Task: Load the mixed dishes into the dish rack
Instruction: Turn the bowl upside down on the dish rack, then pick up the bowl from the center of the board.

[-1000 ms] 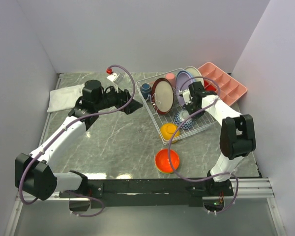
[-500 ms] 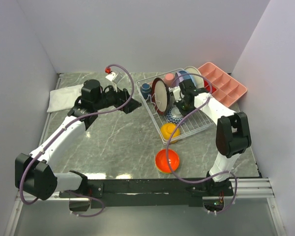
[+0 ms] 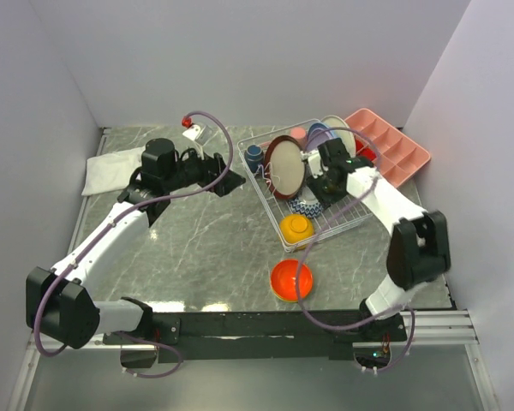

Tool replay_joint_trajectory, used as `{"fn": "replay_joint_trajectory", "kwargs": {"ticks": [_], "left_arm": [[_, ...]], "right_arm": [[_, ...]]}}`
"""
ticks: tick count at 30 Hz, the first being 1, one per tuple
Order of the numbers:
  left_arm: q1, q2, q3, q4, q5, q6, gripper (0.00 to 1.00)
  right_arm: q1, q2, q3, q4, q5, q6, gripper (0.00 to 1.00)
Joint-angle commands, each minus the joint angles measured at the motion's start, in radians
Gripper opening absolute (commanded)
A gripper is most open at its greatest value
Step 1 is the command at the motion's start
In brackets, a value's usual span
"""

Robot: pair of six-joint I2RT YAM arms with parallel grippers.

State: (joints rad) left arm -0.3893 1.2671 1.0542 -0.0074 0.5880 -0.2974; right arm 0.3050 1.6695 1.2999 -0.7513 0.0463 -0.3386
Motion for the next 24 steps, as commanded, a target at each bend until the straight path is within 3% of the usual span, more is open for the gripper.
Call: {"fn": "replay_joint_trajectory", "kwargs": {"ticks": [1,5,10,13,16,21,24], "left_arm": [[0.004,-0.04,0.033,-0.012,-0.066,0.02,0.96],[0.006,-0.054,0.004,-0.029,-0.076,0.033,0.96],[0.004,-0.078,-0.033,-0.054,-0.1,0.058,0.96],[0.007,-0.086,-0.04,-0.071,-0.117,0.092,0.96],[0.015,-0.091,-0.048,-0.081,-0.123,0.116,0.96],[0.03,-0.1,-0.075,-0.092,-0.131,0.139,0.96],[0.033,-0.103,-0.088,-0.094,-0.131,0.15,0.96]], "right_arm": [[-0.001,-0.236,-0.027,-0.045,0.02,0.035,0.62],[0.005,-0.396,-0.073,-0.054,-0.043,0.039,0.65],[0.066,-0.555,-0.209,-0.166,-0.31,-0.074,0.59],[0.172,-0.701,-0.313,-0.22,-0.436,-0.216,0.57],[0.293,-0.804,-0.405,-0.23,-0.441,-0.305,0.59],[0.428,-0.789,-0.438,-0.336,-0.499,-0.446,0.56],[0.508,-0.786,-0.468,-0.309,-0.476,-0.453,0.55]]}}
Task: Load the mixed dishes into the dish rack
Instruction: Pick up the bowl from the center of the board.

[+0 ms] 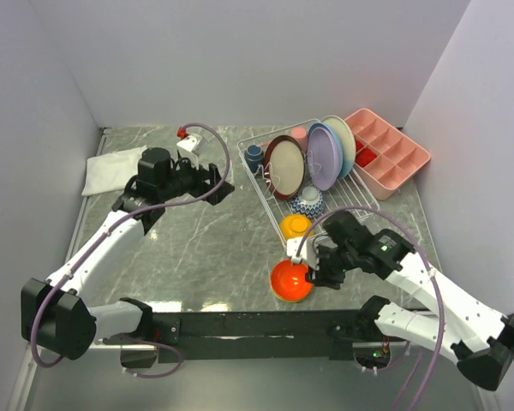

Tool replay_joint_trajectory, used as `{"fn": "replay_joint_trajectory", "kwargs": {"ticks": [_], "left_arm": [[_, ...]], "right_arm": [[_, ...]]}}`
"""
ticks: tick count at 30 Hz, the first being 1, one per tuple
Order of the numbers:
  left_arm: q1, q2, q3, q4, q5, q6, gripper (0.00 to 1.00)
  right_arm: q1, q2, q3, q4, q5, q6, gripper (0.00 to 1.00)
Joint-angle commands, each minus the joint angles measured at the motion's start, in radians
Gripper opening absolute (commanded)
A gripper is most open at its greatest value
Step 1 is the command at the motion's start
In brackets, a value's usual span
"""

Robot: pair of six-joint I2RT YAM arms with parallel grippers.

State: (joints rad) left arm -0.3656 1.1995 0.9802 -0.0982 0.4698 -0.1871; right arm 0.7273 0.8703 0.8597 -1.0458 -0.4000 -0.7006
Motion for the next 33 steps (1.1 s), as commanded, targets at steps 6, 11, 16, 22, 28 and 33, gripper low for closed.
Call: {"fn": "replay_joint_trajectory", "kwargs": {"ticks": [6,11,16,22,28,33], "left_arm": [[0.016,-0.046,-0.028,-0.012,-0.014,0.052,0.96],[0.025,-0.057,-0.037,-0.008,-0.005,0.044,0.96],[0.033,-0.072,-0.038,-0.005,0.001,0.038,0.96],[0.051,-0.094,-0.054,0.005,0.012,0.02,0.96],[0.06,-0.097,-0.049,0.008,0.016,0.012,0.96],[0.06,-0.092,-0.051,0.017,0.026,0.005,0.96]], "right_arm": [[0.221,0.064,-0.03,0.041,-0.002,-0.137,0.54],[0.296,0.104,-0.042,0.095,0.01,-0.125,0.51],[0.346,0.113,-0.093,0.113,0.042,-0.138,0.51],[0.382,0.133,-0.126,0.158,0.073,-0.116,0.51],[0.388,0.134,-0.149,0.216,0.133,-0.094,0.3],[0.386,0.131,-0.149,0.213,0.139,-0.092,0.1]]}}
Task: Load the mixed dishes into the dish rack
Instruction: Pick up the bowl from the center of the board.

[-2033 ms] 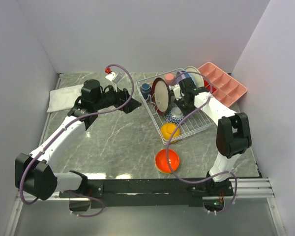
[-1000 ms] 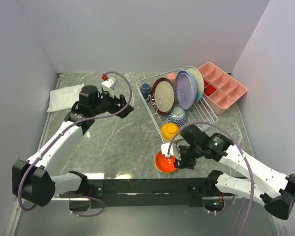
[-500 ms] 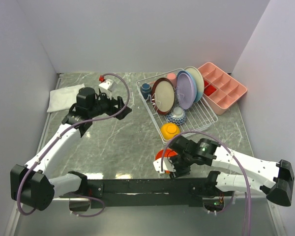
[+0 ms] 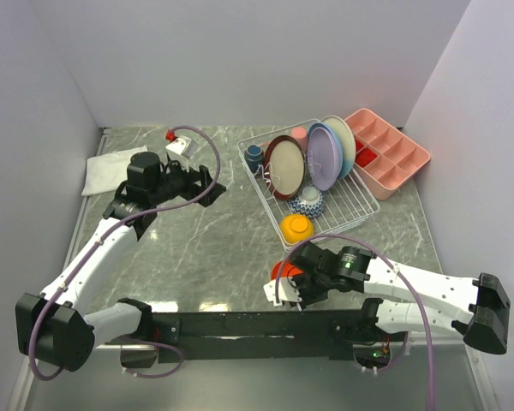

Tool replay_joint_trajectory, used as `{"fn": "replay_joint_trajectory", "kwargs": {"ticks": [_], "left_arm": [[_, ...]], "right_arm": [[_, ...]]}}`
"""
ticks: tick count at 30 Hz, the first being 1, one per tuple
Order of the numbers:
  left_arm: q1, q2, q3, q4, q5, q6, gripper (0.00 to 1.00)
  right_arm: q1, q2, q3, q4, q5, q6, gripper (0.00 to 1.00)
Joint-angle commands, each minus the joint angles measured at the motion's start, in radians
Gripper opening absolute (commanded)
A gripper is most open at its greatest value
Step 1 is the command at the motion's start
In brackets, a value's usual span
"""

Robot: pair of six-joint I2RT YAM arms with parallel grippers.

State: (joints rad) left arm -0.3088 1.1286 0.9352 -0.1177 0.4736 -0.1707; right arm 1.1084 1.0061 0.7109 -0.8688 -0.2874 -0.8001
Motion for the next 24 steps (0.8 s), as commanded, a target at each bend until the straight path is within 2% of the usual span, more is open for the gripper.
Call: {"fn": "replay_joint_trajectory", "kwargs": {"ticks": [1,3,5,8,11,12,15,16,18,20,23,24], "left_arm": [[0.004,-0.021,-0.006,0.038,0.022,-0.012,0.96],[0.004,-0.02,-0.001,0.035,0.026,-0.009,0.96],[0.004,-0.015,0.007,0.032,0.034,-0.003,0.96],[0.002,0.0,0.025,0.029,0.054,0.019,0.97],[-0.01,0.023,0.057,0.03,0.053,0.033,0.97],[-0.016,0.031,0.063,0.029,0.048,0.055,0.96],[-0.055,0.068,0.093,0.038,0.043,0.103,0.99],[-0.068,0.079,0.102,0.038,0.052,0.108,0.97],[-0.124,0.115,0.129,0.041,0.051,0.137,0.9],[-0.177,0.157,0.154,0.053,0.051,0.154,0.84],[-0.231,0.219,0.188,0.07,0.06,0.16,0.7],[-0.243,0.235,0.198,0.067,0.06,0.16,0.55]], "right_arm": [[0.008,-0.006,0.004,0.031,0.03,0.006,0.04],[0.008,-0.006,0.036,-0.002,0.039,0.006,0.0],[0.007,-0.014,0.077,-0.033,0.054,0.019,0.0],[-0.008,-0.023,0.229,-0.084,0.054,0.053,0.0],[-0.09,-0.001,0.355,-0.09,-0.01,0.14,0.0],[-0.119,0.014,0.381,-0.081,-0.033,0.168,0.0],[-0.31,0.051,0.462,-0.043,-0.171,0.32,0.0],[-0.414,0.061,0.476,-0.036,-0.215,0.393,0.0],[-0.514,0.074,0.499,-0.013,-0.327,0.444,0.0],[-0.623,0.071,0.492,0.008,-0.377,0.51,0.0],[-0.775,0.068,0.473,0.047,-0.496,0.599,0.0],[-0.826,0.084,0.472,0.047,-0.56,0.614,0.0]]}}
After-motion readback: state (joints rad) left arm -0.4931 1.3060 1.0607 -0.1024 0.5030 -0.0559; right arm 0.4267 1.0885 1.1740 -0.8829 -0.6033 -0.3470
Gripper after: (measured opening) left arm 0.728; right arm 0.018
